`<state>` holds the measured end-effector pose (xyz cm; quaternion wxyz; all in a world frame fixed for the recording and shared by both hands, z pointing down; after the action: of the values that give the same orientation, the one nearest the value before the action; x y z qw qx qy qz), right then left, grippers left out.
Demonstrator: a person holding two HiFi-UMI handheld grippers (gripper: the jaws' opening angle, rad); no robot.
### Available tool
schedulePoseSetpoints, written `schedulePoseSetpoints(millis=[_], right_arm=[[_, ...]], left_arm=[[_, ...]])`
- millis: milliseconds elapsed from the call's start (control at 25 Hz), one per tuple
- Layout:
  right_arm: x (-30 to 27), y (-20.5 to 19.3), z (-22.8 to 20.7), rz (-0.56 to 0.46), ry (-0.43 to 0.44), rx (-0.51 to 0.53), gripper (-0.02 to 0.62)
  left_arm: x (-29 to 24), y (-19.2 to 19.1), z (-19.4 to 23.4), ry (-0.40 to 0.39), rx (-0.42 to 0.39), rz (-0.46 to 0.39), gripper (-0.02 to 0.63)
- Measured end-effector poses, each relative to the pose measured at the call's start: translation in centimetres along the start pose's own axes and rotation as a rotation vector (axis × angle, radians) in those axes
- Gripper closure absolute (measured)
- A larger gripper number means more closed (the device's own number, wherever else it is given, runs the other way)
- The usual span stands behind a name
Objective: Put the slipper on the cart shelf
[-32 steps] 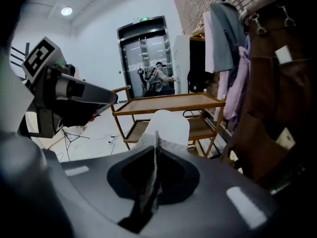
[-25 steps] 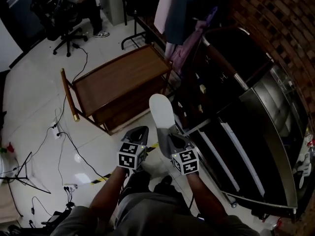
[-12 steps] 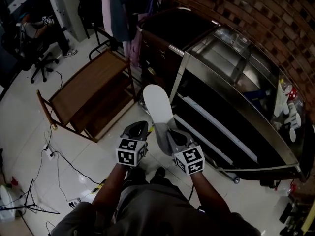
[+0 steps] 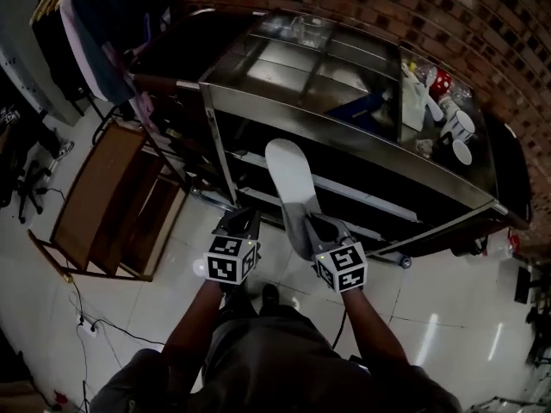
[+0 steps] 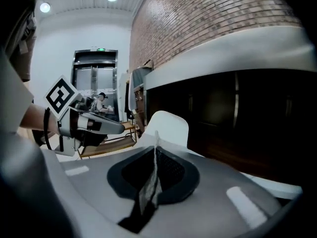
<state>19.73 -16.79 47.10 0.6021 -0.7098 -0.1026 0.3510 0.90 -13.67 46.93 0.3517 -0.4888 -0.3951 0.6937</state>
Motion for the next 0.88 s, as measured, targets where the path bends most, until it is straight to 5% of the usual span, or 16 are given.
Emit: schedulePoseSetpoints(millis=[440, 880], right_arm=[[5.0, -1.2, -10.8, -0.002, -0.309, -0.105, 0.586], [0.9, -3.2, -20.2, 0.066, -0.501, -0.199, 0.584]], left_arm=[[-7.0, 2.4, -6.6, -0.213, -0.108, 0.051, 0.598], [-11.4, 4.2, -5.5, -0.258, -0.153, 0.1, 0.598]])
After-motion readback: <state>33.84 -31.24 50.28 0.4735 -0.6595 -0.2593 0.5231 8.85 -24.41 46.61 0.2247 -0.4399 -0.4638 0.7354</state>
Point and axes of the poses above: the fingertips, and each gripper's own axes: x backward along the fingers, z to its left, y out of its top, the point moved 7 cm from there along x, backward along the fingers, and after that the axes turned 1 degree about -z, right-handed, at the moved point
